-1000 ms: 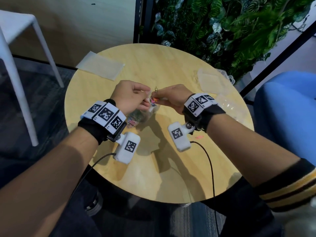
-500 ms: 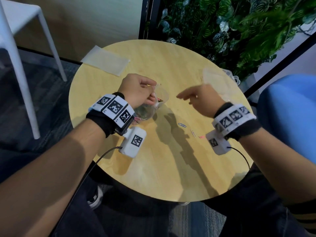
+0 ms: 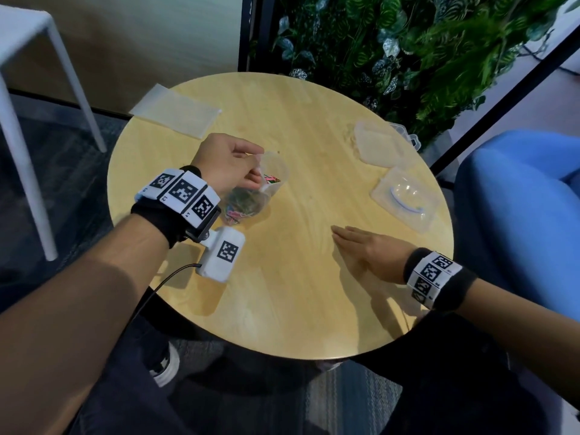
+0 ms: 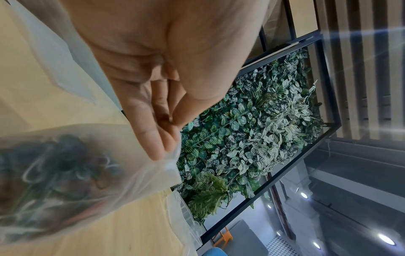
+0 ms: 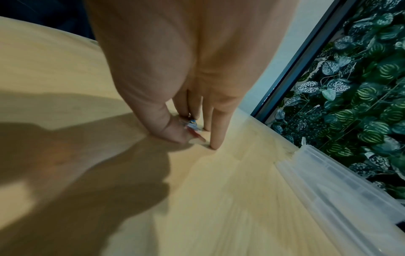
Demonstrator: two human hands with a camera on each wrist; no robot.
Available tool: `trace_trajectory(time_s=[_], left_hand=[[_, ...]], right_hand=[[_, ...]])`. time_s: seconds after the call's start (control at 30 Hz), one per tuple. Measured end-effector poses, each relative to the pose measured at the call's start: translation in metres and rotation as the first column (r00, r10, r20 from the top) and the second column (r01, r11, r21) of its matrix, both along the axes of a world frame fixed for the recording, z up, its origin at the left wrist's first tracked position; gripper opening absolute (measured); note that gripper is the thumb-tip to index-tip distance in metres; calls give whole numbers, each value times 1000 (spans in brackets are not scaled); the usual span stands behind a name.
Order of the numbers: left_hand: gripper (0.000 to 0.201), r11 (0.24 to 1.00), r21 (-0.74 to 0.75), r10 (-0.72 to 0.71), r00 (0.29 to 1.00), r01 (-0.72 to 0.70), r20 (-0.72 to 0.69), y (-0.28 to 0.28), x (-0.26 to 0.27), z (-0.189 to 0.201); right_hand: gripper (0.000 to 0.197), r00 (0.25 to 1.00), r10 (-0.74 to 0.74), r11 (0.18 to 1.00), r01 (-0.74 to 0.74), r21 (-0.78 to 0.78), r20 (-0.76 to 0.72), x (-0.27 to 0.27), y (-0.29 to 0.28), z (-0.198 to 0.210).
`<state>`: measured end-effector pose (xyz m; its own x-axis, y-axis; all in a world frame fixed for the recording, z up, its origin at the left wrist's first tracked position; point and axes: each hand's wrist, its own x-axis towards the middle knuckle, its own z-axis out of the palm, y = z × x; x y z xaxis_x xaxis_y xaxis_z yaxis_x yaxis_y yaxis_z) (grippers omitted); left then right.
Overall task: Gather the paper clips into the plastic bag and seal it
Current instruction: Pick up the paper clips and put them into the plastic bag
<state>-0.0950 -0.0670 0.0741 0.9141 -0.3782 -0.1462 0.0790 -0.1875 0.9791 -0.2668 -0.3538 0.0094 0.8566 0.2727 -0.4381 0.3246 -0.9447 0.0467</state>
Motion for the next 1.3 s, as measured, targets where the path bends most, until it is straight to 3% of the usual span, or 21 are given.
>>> trace_trajectory(time_s=[0.13,0.33,0.43,0.57,0.73,0.8,0.9,0.97,1.03,1.1,1.17,1.23,1.3], left_hand=[[22,1000,3,-1,1000,1,3,0,-1,-1],[22,1000,9,-8,1000,8,-10,2,-2,-1],[24,1000,10,-8,1000,8,-23,3,-2,-1],[25,1000,18,-12,1000,12,-16,3,-3,-1],[26,999,27,-17,1000,17,-2,3,-4,-3],[26,1000,24,-19,1000,19,-2,4,-4,-3],[26,1000,16,-26,1000,26,-8,4,-4,-4],[26,999,18,-34,999,34,-7,4,-4,-4],[26,999,19,-43,999,43,-7,4,-3,-3],[26,999,16,-49,999,49,-9,4,-3,-3],[26,998,14,-53,999,53,-8,3,-3,-3],[25,998,12,-57,998,57,-3,2,-3,-3],[24,998,8,-64,998,64,-3,-1,-3,-3]], right_hand=[[55,987,-2,999,-5,41,160,-9,-5,-8],[26,966,-42,999,33,39,255,-8,-1,-6],[26,970,-99,995,97,21,224,-2,8,0],[29,966,-185,971,208,-117,178,13,24,10],[19,959,-242,902,277,-331,146,32,47,11],[18,939,-301,884,339,-320,164,43,47,14],[11,840,-503,839,531,-118,201,59,32,19],[9,724,-659,749,655,96,204,68,17,21],[12,574,-812,575,756,312,105,73,2,23],[12,401,-915,321,796,513,-49,76,-10,26],[10,282,-916,1,711,703,-285,80,-14,33],[7,312,-802,-303,522,797,-510,87,-4,48],[8,401,-706,-423,423,802,-584,96,17,67]])
